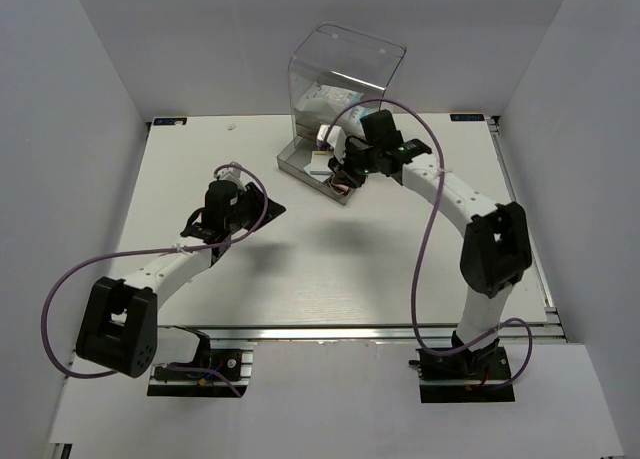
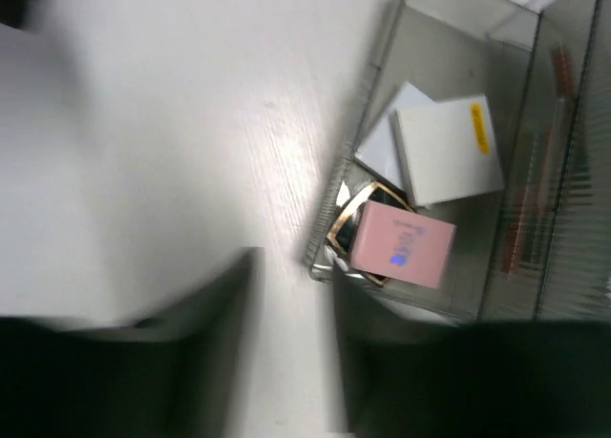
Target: Organize the makeup
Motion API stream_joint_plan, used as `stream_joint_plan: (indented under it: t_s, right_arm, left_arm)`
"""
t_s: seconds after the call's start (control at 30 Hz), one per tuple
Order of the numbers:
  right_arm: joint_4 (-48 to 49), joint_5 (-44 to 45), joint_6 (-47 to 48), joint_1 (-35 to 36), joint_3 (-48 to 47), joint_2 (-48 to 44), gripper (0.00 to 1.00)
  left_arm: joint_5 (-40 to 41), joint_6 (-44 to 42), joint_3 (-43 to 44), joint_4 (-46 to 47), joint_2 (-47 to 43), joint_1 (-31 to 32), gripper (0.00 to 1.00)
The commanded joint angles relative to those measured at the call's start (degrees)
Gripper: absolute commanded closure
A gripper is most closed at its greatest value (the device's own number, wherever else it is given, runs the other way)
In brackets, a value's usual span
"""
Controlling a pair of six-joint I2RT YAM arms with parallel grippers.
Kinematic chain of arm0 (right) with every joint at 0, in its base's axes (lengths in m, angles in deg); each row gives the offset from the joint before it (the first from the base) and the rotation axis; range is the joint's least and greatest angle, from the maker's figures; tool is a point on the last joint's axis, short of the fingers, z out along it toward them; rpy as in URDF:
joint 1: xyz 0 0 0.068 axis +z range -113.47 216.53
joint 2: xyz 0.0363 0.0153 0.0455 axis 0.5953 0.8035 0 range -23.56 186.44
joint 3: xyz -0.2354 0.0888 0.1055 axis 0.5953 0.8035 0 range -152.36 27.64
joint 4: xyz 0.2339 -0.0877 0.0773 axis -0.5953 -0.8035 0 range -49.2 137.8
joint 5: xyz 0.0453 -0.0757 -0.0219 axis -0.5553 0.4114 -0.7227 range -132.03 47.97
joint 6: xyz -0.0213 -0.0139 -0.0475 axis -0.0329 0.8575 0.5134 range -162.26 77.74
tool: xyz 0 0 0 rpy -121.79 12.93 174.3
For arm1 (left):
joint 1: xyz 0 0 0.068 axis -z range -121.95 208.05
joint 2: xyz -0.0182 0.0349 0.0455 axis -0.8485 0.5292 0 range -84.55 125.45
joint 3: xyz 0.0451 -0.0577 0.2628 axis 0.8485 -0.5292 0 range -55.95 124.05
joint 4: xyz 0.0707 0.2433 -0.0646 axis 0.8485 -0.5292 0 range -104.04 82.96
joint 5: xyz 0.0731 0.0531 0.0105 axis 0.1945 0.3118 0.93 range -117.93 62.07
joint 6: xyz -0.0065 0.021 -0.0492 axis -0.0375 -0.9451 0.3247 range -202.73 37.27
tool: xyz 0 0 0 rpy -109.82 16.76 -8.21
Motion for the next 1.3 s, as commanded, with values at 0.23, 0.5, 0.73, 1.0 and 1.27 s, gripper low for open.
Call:
stream_joint_plan:
  t_s: [0.23, 0.5, 0.73, 1.0, 1.27]
  right_arm:
    - [-2.19, -15.24, 3.18, 0.04, 3.79, -2.36, 1.00]
    - [0.71, -12.00, 0.80, 4.17, 0.44, 2.29, 0.96]
    - [2.81, -0.25, -5.78, 7.42, -4.65, 9.67, 1.00]
    - [6.77, 10.31, -10.10, 9.18, -8.17, 15.48, 1.00]
    - [10.02, 22.36, -10.19, 11.12, -9.23, 20.58, 1.00]
  left_arm:
    - [-8.49, -0.92, 4.17, 2.66, 0.63, 0.04, 1.00]
    - [-0.95, -6.11, 6.98, -7.80, -4.91, 0.04, 0.90]
    - [8.72, -7.78, 6.99, -16.24, -13.43, 0.04, 0.36]
    - [12.78, -7.17, 4.00, -19.84, -18.89, -0.04, 0.27]
    - [13.49, -7.17, 4.96, -19.58, -17.13, -0.05, 0.26]
